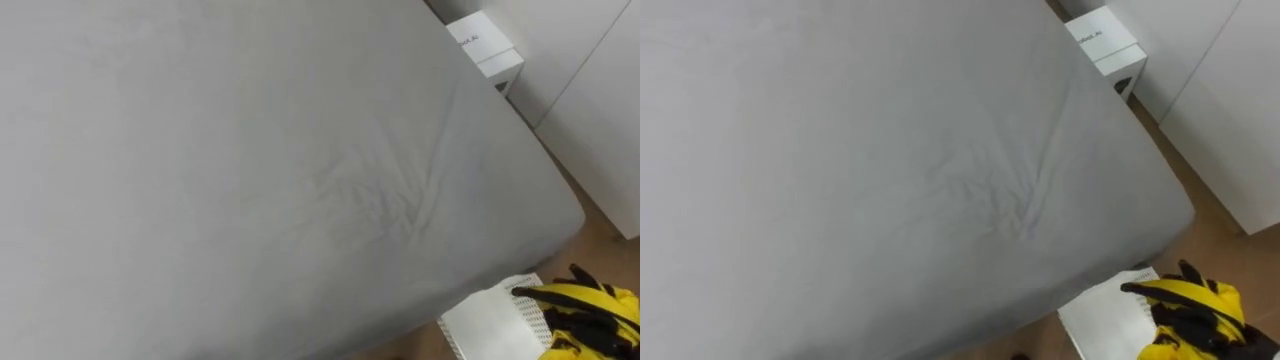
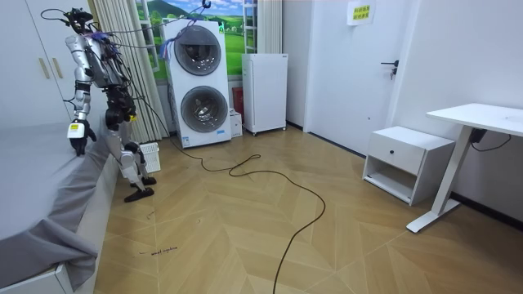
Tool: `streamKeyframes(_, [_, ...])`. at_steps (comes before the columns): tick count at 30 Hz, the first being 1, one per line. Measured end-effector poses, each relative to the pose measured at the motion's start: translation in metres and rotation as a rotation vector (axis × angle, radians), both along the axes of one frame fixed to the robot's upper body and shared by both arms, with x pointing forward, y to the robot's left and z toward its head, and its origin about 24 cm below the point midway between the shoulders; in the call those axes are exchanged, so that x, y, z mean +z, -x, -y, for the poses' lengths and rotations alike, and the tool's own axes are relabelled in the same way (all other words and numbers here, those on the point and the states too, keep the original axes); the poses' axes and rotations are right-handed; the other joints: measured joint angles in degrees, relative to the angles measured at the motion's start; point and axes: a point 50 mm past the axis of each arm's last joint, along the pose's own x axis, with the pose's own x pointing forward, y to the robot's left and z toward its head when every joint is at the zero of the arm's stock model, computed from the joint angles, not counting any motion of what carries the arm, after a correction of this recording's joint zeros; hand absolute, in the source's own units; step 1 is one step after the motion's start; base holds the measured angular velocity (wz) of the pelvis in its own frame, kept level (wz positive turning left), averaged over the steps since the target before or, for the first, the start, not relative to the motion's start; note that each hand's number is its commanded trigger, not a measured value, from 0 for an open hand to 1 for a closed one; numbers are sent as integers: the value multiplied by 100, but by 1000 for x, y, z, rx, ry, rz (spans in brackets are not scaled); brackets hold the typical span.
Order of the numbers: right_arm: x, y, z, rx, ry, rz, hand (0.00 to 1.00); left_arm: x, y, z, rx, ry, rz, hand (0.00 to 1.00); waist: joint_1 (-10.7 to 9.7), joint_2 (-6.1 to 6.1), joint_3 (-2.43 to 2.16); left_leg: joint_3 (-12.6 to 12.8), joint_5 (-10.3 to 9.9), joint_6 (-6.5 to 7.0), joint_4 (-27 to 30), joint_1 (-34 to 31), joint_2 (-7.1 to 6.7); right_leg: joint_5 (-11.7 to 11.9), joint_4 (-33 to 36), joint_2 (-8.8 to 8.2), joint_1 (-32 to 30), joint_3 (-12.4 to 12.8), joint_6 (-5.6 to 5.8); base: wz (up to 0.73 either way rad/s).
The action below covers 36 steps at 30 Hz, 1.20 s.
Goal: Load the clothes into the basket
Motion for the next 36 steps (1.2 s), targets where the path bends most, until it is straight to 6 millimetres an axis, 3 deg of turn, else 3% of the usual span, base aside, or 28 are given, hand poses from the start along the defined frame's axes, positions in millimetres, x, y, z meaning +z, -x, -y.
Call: streamKeyframes(36, [-8, 8, -6, 38, -65, -4, 0, -2, 2, 4, 1, 15, -2, 0, -1, 61, -13, -51, 0, 0, -14, 42, -3, 5, -103, -1, 97, -40, 9, 0])
